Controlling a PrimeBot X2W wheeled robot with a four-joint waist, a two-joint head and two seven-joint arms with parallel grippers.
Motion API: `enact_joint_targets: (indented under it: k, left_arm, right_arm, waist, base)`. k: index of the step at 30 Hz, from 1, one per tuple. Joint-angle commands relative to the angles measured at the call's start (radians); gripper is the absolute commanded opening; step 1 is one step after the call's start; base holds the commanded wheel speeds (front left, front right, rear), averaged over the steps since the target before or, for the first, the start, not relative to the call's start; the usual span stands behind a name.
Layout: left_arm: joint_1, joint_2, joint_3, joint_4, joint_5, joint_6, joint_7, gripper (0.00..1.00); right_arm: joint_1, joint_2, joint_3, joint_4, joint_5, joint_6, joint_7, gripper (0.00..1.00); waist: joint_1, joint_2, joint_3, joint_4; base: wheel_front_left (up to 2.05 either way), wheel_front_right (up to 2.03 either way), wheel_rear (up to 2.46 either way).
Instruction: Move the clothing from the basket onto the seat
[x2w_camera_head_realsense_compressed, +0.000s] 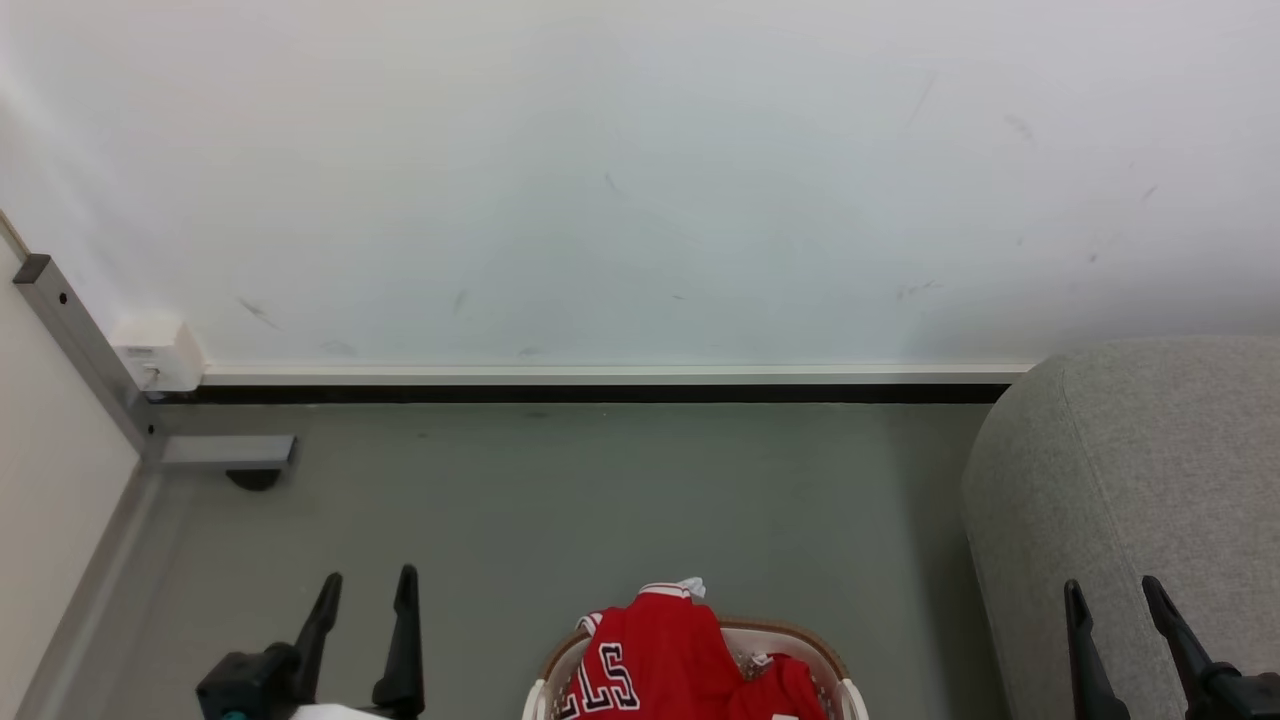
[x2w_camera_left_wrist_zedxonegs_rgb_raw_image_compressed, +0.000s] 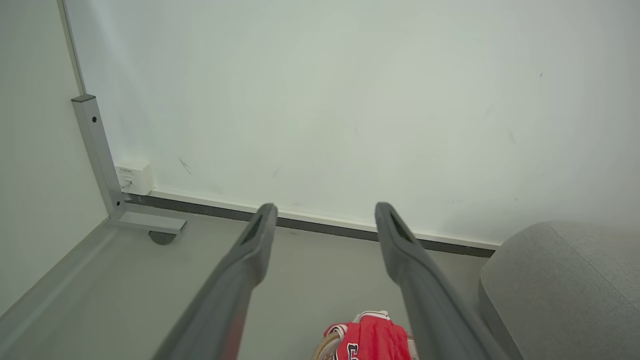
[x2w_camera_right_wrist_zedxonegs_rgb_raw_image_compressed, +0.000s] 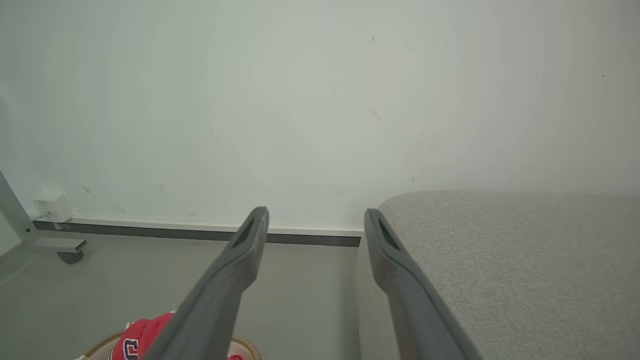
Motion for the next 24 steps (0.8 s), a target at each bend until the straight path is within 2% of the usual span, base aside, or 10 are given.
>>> enact_joint_targets:
  k: [1,24]
  left_arm:
    - [0.009,0.009,0.003,0.003,0.032,-0.005,-0.012,1.0]
    - [0.014,0.003,0.008,0.032,0.154,-0.026,-0.048,1.0]
  right_arm:
    - [0.011,0.006,-0.011,0.0,-0.033,-0.002,-0.005,1.0]
    - [0.026,0.038,-0.022,0.019,-0.168,-0.002,-0.008,1.0]
  waist:
    - [0.0,0.0,0.0,0.0]
    - [0.0,0.0,-0.003,-0.006]
  base:
    - [0.0,0.0,0.0]
    - [0.0,0.0,0.0]
